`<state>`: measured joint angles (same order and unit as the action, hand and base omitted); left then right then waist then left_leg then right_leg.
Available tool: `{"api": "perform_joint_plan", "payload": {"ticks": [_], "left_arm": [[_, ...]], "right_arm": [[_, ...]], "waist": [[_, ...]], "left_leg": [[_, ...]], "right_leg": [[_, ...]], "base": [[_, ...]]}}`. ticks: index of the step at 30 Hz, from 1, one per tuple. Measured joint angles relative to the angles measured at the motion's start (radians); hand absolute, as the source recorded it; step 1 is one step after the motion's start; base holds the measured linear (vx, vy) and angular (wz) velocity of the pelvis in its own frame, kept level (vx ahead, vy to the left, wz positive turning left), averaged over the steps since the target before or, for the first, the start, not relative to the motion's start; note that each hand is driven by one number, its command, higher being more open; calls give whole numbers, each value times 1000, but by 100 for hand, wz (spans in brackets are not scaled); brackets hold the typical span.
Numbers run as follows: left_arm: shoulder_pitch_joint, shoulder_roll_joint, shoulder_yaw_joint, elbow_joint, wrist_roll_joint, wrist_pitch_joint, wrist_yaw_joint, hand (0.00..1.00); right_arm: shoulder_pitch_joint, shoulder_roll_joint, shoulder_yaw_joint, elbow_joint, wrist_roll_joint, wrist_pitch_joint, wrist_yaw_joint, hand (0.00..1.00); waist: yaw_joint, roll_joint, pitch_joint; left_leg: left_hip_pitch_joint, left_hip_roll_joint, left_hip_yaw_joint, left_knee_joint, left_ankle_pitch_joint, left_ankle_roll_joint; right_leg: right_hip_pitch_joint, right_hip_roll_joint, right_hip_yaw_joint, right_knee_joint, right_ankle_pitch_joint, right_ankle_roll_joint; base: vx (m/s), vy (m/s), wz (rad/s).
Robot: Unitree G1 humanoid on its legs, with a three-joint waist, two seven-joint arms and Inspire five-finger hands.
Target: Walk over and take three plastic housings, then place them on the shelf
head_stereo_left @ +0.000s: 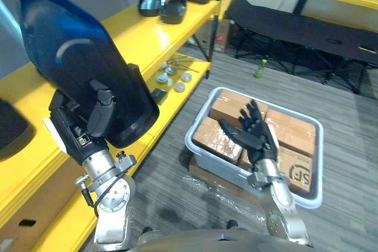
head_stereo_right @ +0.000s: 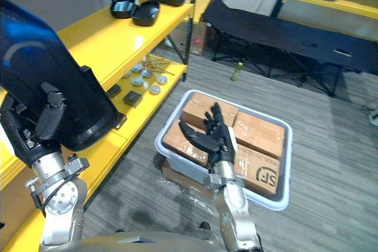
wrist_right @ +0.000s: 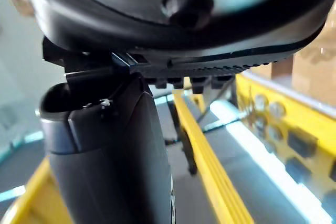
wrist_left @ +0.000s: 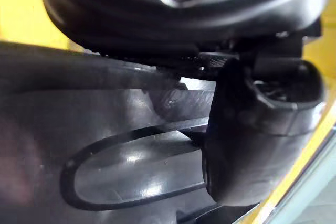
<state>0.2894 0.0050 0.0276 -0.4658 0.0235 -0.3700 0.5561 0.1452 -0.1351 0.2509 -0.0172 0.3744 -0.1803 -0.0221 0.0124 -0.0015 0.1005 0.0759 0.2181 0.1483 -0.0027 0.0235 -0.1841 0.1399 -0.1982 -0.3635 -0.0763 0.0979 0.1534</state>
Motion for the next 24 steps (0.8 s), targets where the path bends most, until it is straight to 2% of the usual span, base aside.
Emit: {"api": "perform_joint_plan", "payload": {"ticks": [2, 5, 9, 11, 13, 15, 16, 19, 21, 22, 24], "left_arm": [[36, 0, 50, -57, -67, -30, -69, 0], [98, -9, 145, -81, -150, -47, -125, 0], [166, -29, 223, -81, -233, -59, -152, 0], [182, -42, 218, -81, -256, -62, -158, 0], [185, -45, 198, -80, -256, -61, -186, 0], [178, -43, 178, -80, -257, -62, -237, 0], [170, -43, 163, -80, -256, -62, -275, 0], [170, -42, 144, -80, -262, -64, -343, 0], [168, -35, 136, -79, -267, -67, -377, 0], [165, -21, 132, -72, -276, -72, -402, 0], [129, 16, 112, -34, -319, -79, -456, 0]], "right_arm": [[-55, -22, 61, 5, -28, 18, 22, 100], [-91, -32, 90, 7, -54, 30, 33, 100], [-132, -31, 91, 13, -52, 36, 40, 100], [-142, -27, 92, 15, -52, 37, 44, 100], [-140, -26, 94, 15, -52, 41, 47, 100], [-130, -26, 90, 15, -54, 42, 43, 100], [-119, -27, 83, 16, -55, 42, 41, 100], [-114, -30, 78, 24, -100, 42, 44, 100], [-113, -31, 69, 25, -136, 42, 45, 100], [-110, -31, 59, 25, -134, 42, 41, 100], [-84, -17, 30, 21, -124, 34, 28, 100]], "waist": [[38, 2, 0], [95, -1, 2], [130, -14, 6], [133, -21, 12], [123, -25, 13], [109, -24, 14], [105, -22, 17], [114, 1, 32], [117, 6, 33], [118, 3, 33], [102, -6, 31]], "left_leg": [[-33, -4, -67, -3, 11, 3], [-47, -13, -122, -8, 21, -3], [-51, -20, -132, -4, 24, -2], [-57, -22, -138, 15, 14, 0], [-94, -23, -159, 51, 7, 4], [-136, -34, -160, 62, 25, 27], [-148, -39, -153, 57, 43, 41], [-164, -51, -159, 49, 70, 42], [-178, -63, -158, 52, 71, 48], [-185, -76, -162, 54, 73, 55], [-199, -112, -215, 51, 85, 71]], "right_leg": [[12, 2, -69, 0, -13, 2], [37, 1, -120, 0, -26, 10], [42, -4, -131, 6, -32, 9], [53, -5, -136, 8, -38, 9], [57, -6, -174, 25, -49, 8], [64, -11, -228, 26, -61, 4], [74, -16, -270, 33, -71, 6], [77, -37, -315, 96, -104, 16], [68, -66, -328, 160, -146, 23], [47, -86, -298, 222, -191, 16], [0, -75, -148, 304, -284, -12]], "base": [[-6, -23, 82], [37, -15, 59], [38, 10, 13], [17, 7, 12], [-8, -8, 44], [-36, -10, 74], [-25, -5, 89], [-27, 24, 71], [-28, 53, 54], [-33, 48, 51], [-48, -18, 90]]}}
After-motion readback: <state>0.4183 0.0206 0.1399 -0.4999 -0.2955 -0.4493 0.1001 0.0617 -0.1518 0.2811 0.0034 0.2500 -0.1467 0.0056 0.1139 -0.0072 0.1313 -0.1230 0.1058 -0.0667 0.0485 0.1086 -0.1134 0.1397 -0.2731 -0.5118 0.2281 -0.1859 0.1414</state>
